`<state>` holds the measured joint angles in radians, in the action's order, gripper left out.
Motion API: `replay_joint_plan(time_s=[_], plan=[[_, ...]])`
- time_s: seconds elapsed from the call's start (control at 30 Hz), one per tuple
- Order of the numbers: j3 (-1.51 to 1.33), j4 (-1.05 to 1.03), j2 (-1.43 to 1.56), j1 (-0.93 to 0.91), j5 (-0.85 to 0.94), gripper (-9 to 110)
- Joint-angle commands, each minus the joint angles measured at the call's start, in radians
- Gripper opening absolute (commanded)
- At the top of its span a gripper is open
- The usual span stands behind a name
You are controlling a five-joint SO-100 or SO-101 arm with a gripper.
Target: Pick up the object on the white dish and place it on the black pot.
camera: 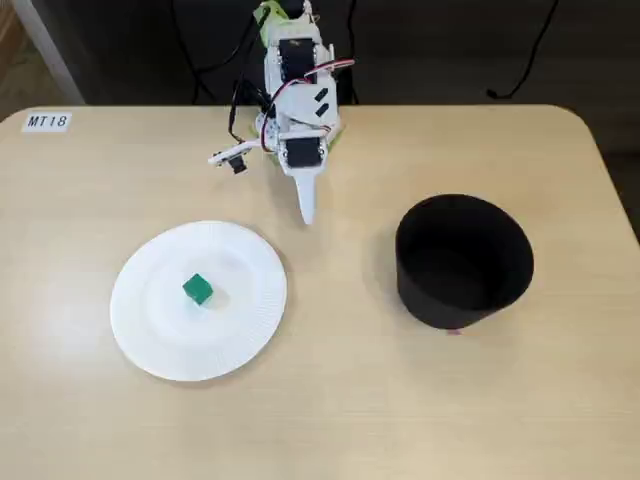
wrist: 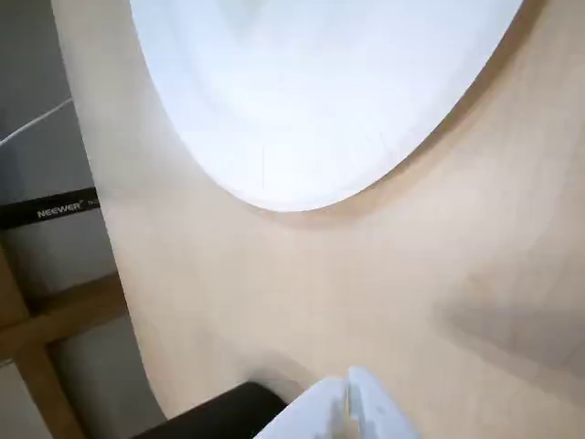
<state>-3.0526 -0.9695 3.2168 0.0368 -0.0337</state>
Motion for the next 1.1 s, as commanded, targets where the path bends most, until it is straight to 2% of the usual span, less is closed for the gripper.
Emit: replay_joint_plan(time_s=[0.0, 0.53, 0.73, 1.07], plan=[[0.006, 0.012, 0.114, 0.006, 0.012, 0], [0.011, 0.005, 0.114, 0.006, 0.014, 0], [0.114, -0.077, 0.087, 0.005, 0.091, 0], [0.729, -0.169, -0.594, 0.023, 0.176, 0]])
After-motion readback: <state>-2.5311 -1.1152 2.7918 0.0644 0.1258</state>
